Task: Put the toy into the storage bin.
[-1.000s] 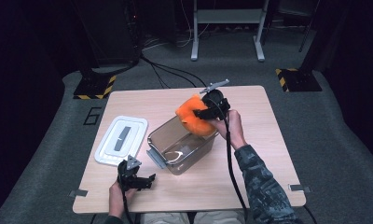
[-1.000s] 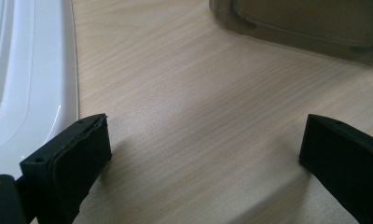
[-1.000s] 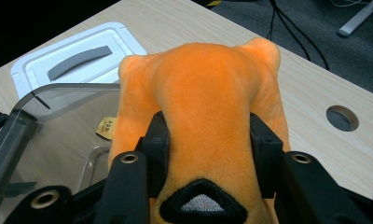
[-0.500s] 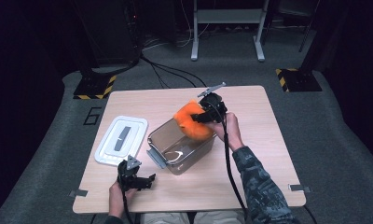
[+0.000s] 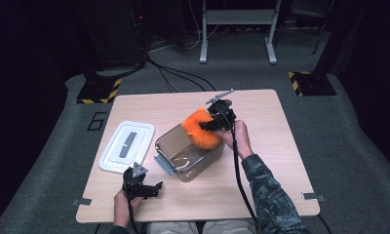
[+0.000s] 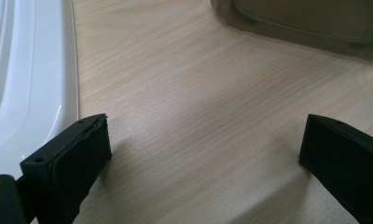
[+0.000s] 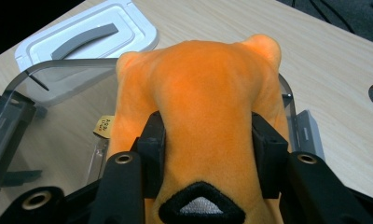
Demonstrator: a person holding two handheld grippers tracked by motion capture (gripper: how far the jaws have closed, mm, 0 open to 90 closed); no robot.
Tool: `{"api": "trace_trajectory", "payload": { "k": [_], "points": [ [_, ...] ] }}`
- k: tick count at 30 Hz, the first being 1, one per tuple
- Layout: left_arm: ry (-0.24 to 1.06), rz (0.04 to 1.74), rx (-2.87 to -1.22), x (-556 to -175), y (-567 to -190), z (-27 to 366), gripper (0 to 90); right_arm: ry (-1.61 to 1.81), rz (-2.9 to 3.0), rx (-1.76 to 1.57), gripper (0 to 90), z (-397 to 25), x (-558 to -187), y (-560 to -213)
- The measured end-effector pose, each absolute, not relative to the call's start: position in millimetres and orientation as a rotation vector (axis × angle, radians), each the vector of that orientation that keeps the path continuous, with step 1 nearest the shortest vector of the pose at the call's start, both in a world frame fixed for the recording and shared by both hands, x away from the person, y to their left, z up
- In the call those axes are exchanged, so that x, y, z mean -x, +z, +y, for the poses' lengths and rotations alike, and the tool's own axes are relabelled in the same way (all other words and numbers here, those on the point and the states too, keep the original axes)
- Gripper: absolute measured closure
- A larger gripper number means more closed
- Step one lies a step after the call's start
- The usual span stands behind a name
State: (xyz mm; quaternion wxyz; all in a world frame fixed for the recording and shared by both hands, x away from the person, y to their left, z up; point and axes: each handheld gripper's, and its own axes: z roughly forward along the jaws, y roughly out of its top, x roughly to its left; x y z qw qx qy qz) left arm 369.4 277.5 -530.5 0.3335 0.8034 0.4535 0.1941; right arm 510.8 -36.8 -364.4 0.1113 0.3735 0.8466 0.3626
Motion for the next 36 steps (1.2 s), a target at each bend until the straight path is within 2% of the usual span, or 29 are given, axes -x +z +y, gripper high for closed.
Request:
{"api": "trace_trajectory", "payload": {
  "k": [11,16,18,22,31,36],
  "points": [
    [0.507,1.188,-2.090,-369.3,-530.7,277.2,1.7,1.032,2.514,-1.135,54.4,-34.3,-515.1,-375.7],
    [0.507,1.188,-2.090,-369.3,-530.7,277.2,1.7,0.995,2.541,-1.145,49.5,-30.9,-517.6,-381.7],
    [0.512,1.189,-2.088,-369.3,-530.9,277.0,1.7,0.961,2.540,-1.163,41.8,-27.5,-518.0,-383.9],
    [0.512,1.189,-2.088,-369.2,-530.9,277.0,1.7,0.925,2.535,-1.177,36.5,-24.9,-518.5,-385.6],
    [0.512,1.189,-2.088,-369.3,-530.9,277.1,1.7,0.855,2.557,-1.184,36.8,-19.5,-521.2,-391.3],
    [0.513,1.189,-2.088,-369.3,-531.0,277.0,1.8,0.798,2.570,-1.202,30.2,-17.0,-522.2,-394.3]
  ]
}}
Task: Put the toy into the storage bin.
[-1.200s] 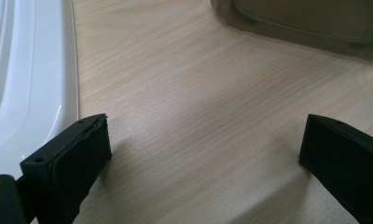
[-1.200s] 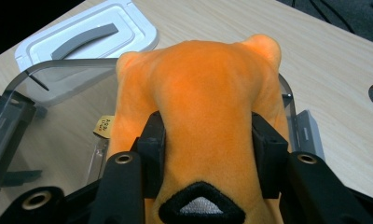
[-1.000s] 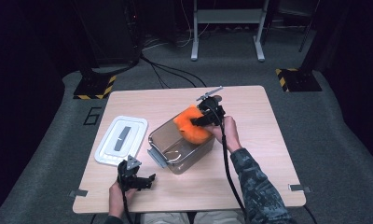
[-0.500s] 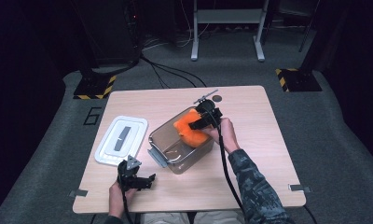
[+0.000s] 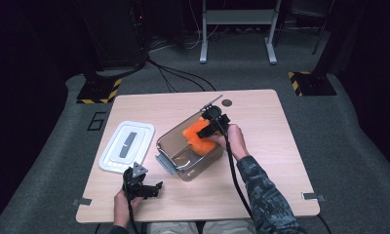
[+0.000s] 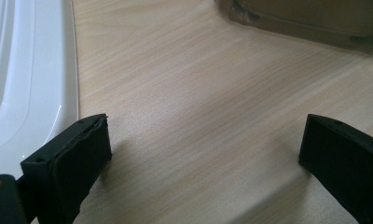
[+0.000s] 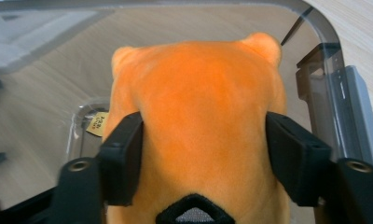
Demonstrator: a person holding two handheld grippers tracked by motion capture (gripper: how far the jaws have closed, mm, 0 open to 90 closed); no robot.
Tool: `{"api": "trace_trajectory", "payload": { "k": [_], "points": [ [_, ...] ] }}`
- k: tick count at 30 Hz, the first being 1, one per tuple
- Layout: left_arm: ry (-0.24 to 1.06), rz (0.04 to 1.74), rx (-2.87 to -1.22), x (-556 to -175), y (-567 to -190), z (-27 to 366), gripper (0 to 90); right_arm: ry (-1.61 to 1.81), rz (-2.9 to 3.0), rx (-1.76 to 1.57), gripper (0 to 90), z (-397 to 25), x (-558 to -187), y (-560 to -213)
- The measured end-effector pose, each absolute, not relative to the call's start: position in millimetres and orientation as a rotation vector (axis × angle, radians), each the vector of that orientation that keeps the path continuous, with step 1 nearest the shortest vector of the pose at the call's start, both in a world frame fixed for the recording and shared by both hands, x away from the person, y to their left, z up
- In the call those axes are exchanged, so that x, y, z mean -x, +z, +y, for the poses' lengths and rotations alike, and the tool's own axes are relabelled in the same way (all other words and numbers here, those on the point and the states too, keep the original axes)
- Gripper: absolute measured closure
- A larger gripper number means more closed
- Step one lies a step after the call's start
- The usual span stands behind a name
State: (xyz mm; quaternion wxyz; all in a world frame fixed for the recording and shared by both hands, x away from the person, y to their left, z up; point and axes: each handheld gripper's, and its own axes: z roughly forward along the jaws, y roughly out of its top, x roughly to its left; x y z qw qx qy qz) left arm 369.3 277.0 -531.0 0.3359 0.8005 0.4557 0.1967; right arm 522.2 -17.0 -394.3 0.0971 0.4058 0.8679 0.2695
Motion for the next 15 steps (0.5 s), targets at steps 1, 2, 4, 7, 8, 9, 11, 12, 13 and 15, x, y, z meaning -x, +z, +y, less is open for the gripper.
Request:
{"api": "trace_trajectory", "payload": {
  "k": [1,2,4,7,8,9,11,12,13,15],
  "points": [
    [0.513,1.188,-2.088,-369.2,-531.0,277.0,1.8,0.787,2.575,-1.194,30.1,-15.9,-522.1,-394.9],
    [0.513,1.188,-2.087,-369.2,-531.0,277.0,1.8,0.767,2.581,-1.197,30.3,-14.3,-521.7,-395.8],
    [0.513,1.188,-2.087,-369.2,-531.0,277.0,1.8,0.778,2.582,-1.202,31.6,-14.9,-523.0,-397.1],
    [0.513,1.188,-2.088,-369.2,-531.0,277.0,1.8,0.784,2.595,-1.209,32.8,-16.7,-524.5,-398.5],
    [0.513,1.189,-2.088,-369.1,-531.0,277.1,1.8,0.779,2.610,-1.225,33.5,-17.5,-526.0,-400.6],
    [0.513,1.188,-2.087,-369.2,-531.0,277.0,1.8,0.764,2.617,-1.224,33.6,-17.7,-526.8,-401.9],
    [0.513,1.188,-2.088,-369.2,-531.0,277.0,1.8,0.756,2.621,-1.235,33.6,-17.2,-527.4,-403.1],
    [0.513,1.188,-2.087,-369.2,-531.0,277.0,1.8,0.747,2.628,-1.237,33.6,-17.0,-528.4,-405.1],
    [0.512,1.189,-2.088,-369.1,-530.9,277.1,1.8,0.747,2.628,-1.237,33.6,-17.0,-528.4,-405.1],
    [0.513,1.188,-2.087,-369.2,-531.0,277.0,1.8,0.739,2.635,-1.240,32.7,-17.3,-529.0,-406.0]
  ]
}}
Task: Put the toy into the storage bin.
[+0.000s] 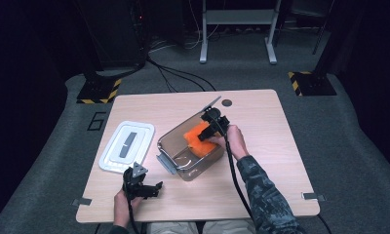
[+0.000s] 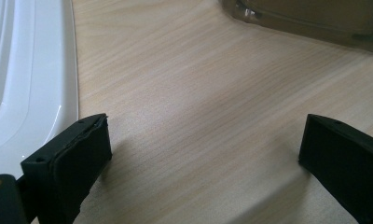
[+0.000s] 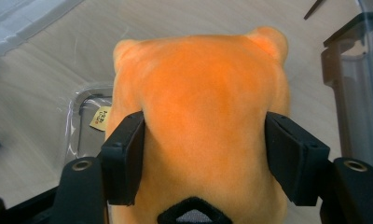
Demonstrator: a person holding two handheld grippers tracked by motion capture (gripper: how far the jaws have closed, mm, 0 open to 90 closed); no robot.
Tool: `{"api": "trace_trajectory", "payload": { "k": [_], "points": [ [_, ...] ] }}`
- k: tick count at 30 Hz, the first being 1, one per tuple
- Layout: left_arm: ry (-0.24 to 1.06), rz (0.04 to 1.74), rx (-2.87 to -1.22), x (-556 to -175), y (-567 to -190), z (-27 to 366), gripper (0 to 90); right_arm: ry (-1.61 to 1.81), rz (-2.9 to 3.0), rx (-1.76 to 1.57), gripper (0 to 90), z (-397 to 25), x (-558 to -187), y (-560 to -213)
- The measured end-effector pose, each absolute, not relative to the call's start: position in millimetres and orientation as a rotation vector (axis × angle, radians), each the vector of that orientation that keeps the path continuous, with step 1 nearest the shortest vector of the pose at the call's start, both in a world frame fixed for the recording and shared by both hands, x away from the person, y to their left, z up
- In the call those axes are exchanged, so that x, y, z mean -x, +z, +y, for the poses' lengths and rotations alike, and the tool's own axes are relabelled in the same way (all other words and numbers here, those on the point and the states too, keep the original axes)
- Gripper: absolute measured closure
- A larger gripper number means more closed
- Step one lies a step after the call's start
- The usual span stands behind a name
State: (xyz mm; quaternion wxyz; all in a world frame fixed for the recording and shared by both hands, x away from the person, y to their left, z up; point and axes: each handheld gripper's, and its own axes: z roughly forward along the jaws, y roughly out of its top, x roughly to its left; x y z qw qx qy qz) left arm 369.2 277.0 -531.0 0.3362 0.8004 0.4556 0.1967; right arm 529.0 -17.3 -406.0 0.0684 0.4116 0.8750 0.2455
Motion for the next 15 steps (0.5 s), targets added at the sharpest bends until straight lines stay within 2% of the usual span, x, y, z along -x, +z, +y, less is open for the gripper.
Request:
{"api": "trace_trajectory", "payload": {
  "k": [4,10,15],
  "points": [
    [0.513,1.188,-2.088,-369.2,-531.0,277.1,1.8,0.759,2.626,-1.245,27.6,-17.5,-528.3,-404.9],
    [0.512,1.188,-2.088,-369.2,-530.9,277.1,1.8,0.827,2.573,-1.238,25.7,-23.5,-523.4,-393.8],
    [0.507,1.187,-2.090,-369.3,-530.7,277.3,1.8,0.900,2.548,-1.206,44.2,-31.1,-515.8,-382.8]
  ]
}}
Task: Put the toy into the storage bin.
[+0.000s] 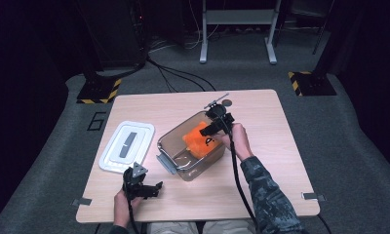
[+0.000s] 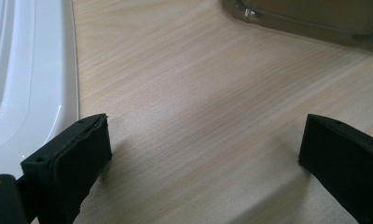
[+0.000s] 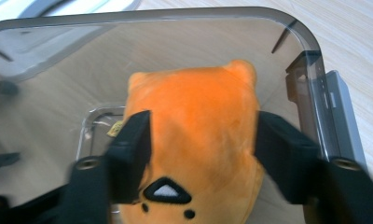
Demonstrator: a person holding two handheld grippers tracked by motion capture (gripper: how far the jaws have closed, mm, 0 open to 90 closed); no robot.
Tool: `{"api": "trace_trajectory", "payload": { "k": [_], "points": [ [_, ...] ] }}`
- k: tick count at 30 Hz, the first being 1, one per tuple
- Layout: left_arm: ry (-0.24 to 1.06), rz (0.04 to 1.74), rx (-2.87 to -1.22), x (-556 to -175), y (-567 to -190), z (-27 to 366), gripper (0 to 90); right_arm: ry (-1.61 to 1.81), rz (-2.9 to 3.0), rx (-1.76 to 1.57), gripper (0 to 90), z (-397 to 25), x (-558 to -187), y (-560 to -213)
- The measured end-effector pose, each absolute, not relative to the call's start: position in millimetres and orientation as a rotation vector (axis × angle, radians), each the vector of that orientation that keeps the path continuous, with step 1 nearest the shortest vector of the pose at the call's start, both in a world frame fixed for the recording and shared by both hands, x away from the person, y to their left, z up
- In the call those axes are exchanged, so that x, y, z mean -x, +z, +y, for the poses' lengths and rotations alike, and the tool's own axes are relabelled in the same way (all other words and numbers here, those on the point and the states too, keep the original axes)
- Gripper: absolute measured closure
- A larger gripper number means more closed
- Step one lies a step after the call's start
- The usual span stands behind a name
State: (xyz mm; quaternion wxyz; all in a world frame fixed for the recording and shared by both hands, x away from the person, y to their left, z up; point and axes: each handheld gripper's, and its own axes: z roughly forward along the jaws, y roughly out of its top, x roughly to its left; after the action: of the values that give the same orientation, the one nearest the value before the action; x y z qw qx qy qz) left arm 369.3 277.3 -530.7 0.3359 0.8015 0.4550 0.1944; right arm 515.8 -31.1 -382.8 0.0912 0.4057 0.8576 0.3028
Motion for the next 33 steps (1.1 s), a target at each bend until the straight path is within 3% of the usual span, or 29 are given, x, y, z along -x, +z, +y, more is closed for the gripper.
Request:
{"api": "trace_trajectory", "payload": {
  "k": [1,5,11,14,19,24,27,33],
  "points": [
    [0.512,1.188,-2.087,-369.2,-530.9,277.1,1.8,0.886,2.571,-1.176,51.2,-30.5,-513.7,-383.0],
    [0.512,1.189,-2.088,-369.2,-530.9,277.1,1.8,0.845,2.603,-1.141,58.2,-28.2,-512.9,-387.4],
    [0.507,1.187,-2.090,-369.2,-530.8,277.2,1.8,0.836,2.589,-1.173,60.6,-27.5,-514.0,-393.6],
    [0.507,1.187,-2.090,-369.2,-530.7,277.2,1.8,0.860,2.575,-1.170,54.1,-29.5,-511.5,-391.0],
    [0.508,1.186,-2.090,-369.2,-530.7,277.2,1.8,0.914,2.529,-1.165,32.8,-38.2,-504.2,-383.2],
    [0.512,1.182,-2.095,-369.5,-530.6,277.6,1.8,0.968,2.493,-1.138,21.4,-49.9,-492.6,-375.8],
    [0.511,1.183,-2.095,-369.4,-530.6,277.6,1.8,1.023,2.455,-1.118,15.2,-61.4,-481.7,-370.5],
    [0.510,1.182,-2.095,-369.5,-530.6,277.6,1.8,1.071,2.409,-1.083,14.6,-74.8,-466.9,-365.5]
  ]
}}
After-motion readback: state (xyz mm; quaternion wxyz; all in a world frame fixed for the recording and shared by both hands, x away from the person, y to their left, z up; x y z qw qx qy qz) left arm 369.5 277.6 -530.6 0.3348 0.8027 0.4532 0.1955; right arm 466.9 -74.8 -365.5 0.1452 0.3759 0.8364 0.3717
